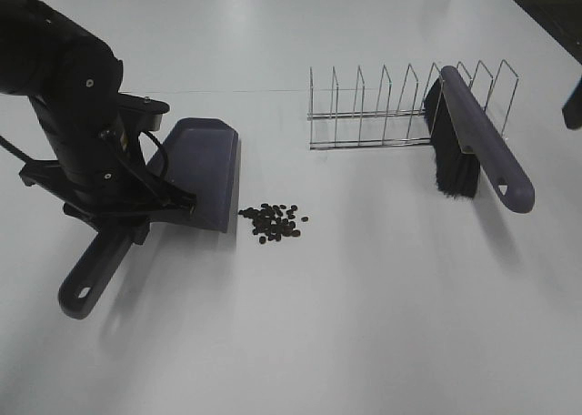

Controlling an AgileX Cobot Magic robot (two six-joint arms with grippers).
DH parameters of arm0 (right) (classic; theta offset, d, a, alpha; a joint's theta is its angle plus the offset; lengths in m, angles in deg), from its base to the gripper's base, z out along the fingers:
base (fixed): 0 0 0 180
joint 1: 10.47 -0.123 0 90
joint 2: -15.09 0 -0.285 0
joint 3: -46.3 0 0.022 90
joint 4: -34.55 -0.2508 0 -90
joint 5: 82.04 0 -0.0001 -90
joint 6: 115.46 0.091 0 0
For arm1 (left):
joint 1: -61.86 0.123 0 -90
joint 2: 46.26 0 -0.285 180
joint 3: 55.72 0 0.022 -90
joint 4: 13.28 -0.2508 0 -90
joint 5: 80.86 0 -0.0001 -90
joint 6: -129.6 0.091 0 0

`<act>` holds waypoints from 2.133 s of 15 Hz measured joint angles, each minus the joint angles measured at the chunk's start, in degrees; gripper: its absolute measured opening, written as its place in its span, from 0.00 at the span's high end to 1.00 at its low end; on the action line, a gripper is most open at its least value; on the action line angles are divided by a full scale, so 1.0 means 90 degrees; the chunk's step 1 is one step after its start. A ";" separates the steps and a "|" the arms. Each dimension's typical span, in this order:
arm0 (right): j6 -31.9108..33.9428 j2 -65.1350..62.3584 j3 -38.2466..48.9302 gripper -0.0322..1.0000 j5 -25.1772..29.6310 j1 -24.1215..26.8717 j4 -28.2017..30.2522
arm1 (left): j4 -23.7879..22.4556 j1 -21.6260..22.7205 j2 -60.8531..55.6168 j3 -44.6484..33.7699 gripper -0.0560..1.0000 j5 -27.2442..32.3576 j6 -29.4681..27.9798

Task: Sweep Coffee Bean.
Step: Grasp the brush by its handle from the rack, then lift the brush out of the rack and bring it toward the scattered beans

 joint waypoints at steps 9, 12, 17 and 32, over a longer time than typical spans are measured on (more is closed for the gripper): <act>-0.0051 0.4921 -0.4234 0.29 0.0159 0.0000 -0.0019 | 0.0019 0.0000 0.0000 0.0000 0.63 0.0013 0.0000; -0.0051 0.5736 -0.4832 0.29 0.0166 -0.0045 -0.0127 | 0.0019 0.0000 0.0000 0.0000 0.63 0.0013 0.0000; -0.0051 0.6653 -0.5316 0.29 0.0166 -0.0255 -0.0038 | 0.0019 0.0000 0.0000 0.0000 0.63 0.0013 0.0000; -0.0070 0.6245 -0.4507 0.68 0.0166 -0.0248 0.0261 | 0.0013 0.0000 0.0000 0.0000 0.63 -0.0089 -0.0057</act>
